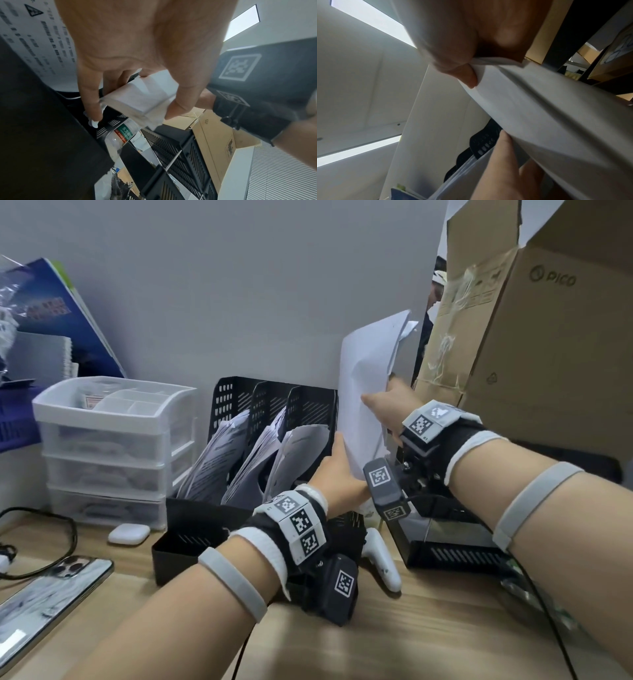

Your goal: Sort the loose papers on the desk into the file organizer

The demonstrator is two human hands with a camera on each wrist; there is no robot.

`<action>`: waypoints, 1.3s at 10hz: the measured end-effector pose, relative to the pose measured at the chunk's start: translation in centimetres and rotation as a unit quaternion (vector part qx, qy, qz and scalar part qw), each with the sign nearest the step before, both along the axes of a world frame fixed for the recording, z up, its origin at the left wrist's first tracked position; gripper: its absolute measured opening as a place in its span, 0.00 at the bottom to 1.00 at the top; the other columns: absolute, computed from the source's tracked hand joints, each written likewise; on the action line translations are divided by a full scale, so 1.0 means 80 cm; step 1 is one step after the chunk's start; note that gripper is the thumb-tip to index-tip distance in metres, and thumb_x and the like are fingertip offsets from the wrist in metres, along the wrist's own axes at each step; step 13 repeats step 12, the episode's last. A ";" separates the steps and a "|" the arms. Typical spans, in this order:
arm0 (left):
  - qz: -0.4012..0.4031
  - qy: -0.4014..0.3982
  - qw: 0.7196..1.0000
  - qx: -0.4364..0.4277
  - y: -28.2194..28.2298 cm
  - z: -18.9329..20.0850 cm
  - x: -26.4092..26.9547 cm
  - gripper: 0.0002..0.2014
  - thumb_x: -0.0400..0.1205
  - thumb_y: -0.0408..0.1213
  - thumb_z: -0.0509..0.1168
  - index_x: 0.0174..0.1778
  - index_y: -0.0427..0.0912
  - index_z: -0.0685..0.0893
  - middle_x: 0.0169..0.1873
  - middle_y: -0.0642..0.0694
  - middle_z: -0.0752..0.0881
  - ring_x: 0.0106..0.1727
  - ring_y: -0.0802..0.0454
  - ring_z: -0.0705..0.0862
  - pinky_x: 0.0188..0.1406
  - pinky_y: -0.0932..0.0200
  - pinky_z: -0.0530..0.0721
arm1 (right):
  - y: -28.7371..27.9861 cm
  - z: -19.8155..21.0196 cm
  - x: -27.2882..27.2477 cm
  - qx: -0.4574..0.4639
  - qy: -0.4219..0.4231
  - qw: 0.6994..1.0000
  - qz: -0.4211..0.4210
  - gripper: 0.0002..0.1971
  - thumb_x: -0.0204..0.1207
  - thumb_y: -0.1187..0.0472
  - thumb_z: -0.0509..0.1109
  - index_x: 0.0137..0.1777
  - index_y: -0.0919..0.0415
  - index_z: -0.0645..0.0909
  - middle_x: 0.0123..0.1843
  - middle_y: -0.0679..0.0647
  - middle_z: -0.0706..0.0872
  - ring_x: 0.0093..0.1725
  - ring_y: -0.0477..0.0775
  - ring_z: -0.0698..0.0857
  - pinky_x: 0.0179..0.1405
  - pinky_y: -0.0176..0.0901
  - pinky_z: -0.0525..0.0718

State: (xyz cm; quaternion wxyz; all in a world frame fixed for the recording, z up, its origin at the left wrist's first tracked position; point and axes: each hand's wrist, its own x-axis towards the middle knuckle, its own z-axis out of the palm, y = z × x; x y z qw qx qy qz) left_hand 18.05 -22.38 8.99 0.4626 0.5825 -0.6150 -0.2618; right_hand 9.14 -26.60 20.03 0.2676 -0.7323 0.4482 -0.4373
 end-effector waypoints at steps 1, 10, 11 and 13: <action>0.022 -0.027 0.999 0.024 -0.007 -0.001 0.010 0.48 0.81 0.50 0.68 0.90 0.50 0.44 0.75 0.42 0.78 0.71 0.42 0.82 0.72 0.46 0.79 | -0.010 -0.008 0.013 -0.012 0.009 1.000 -0.014 0.23 0.84 0.65 0.62 0.79 0.62 0.69 0.72 0.61 0.81 0.69 0.65 0.81 0.56 0.44 0.75; 0.173 -0.152 0.967 -0.106 0.028 -0.061 0.020 0.16 0.80 0.35 0.69 0.64 0.46 0.88 0.56 0.45 0.89 0.59 0.46 0.87 0.58 0.56 0.83 | 0.018 -0.161 -0.005 0.045 0.093 0.987 0.122 0.27 0.83 0.47 0.63 0.82 0.41 0.64 0.65 0.52 0.87 0.65 0.54 0.86 0.67 0.51 0.82; 0.206 -0.039 0.961 -0.181 0.048 -0.079 0.026 0.17 0.79 0.31 0.70 0.64 0.45 0.86 0.57 0.46 0.89 0.59 0.49 0.87 0.65 0.56 0.83 | 0.042 -0.178 -0.013 0.033 0.089 0.986 0.139 0.25 0.81 0.50 0.66 0.79 0.43 0.71 0.64 0.51 0.88 0.67 0.51 0.85 0.67 0.45 0.80; 0.231 0.100 0.933 -0.257 0.070 -0.098 0.030 0.08 0.80 0.30 0.71 0.54 0.42 0.88 0.47 0.49 0.90 0.50 0.55 0.89 0.58 0.58 0.87 | 0.057 -0.190 -0.021 -0.008 0.020 0.990 0.137 0.20 0.80 0.58 0.68 0.72 0.55 0.78 0.66 0.53 0.87 0.67 0.51 0.83 0.73 0.55 0.79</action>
